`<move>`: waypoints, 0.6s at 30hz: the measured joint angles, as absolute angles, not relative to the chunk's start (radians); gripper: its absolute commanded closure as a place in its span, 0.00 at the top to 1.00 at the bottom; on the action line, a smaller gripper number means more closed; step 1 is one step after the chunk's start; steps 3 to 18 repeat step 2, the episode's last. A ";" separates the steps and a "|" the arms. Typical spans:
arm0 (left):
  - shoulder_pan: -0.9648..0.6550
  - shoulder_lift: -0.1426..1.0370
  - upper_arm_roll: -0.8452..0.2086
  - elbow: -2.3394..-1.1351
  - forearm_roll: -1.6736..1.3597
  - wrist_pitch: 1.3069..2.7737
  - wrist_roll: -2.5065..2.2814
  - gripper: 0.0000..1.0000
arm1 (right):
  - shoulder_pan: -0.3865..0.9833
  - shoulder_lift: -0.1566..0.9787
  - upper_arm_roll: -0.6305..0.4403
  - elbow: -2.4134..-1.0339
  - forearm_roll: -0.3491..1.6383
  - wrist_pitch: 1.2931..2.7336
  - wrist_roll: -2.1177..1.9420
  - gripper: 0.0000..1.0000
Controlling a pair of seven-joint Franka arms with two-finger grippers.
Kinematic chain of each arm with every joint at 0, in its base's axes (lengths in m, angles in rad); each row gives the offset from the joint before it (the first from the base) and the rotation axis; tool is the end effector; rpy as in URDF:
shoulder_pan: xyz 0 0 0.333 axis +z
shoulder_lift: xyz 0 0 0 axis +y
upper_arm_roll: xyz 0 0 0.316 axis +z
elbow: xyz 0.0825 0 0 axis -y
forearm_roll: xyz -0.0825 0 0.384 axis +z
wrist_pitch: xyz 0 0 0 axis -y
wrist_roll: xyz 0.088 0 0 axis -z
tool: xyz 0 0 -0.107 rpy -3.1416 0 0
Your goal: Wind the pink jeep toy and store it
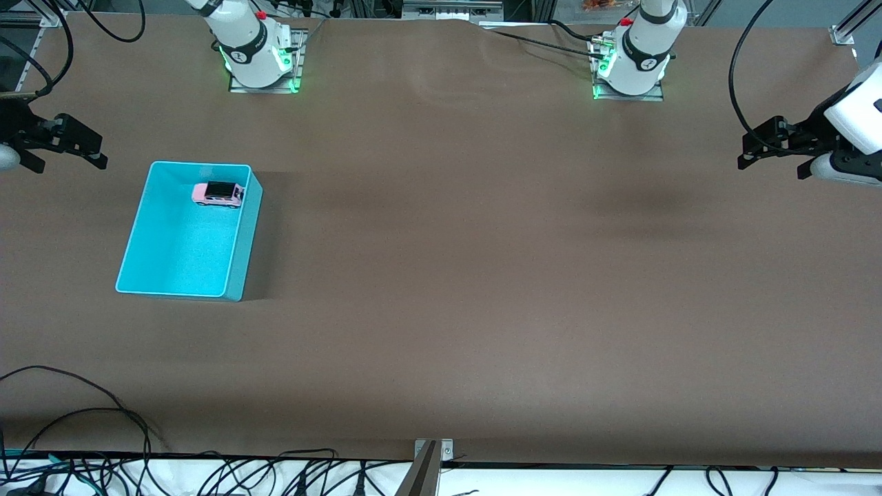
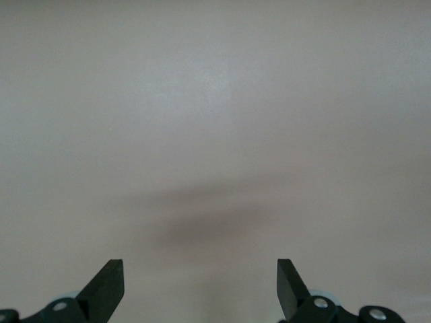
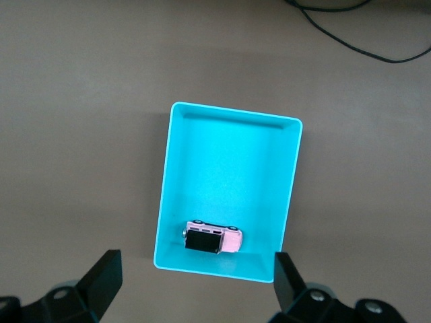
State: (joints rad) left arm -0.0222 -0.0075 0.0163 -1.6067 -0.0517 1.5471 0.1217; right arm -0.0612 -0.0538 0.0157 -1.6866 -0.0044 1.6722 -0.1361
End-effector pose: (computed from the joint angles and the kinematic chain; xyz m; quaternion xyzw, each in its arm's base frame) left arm 0.5486 -0.0088 0.6099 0.9973 -0.0637 -0.0245 0.0274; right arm 0.5453 -0.0250 0.6081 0.9988 0.0455 0.0194 0.0044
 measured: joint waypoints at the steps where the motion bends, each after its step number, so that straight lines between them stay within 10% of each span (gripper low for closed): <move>1: -0.022 -0.007 0.016 -1.607 -0.052 1.547 0.122 1.00 | -0.061 -0.054 0.016 -1.687 -0.004 1.672 -0.136 1.00; 18: -0.022 -0.007 0.016 -1.607 -0.052 1.547 0.122 1.00 | -0.061 -0.054 0.016 -1.687 -0.004 1.672 -0.136 1.00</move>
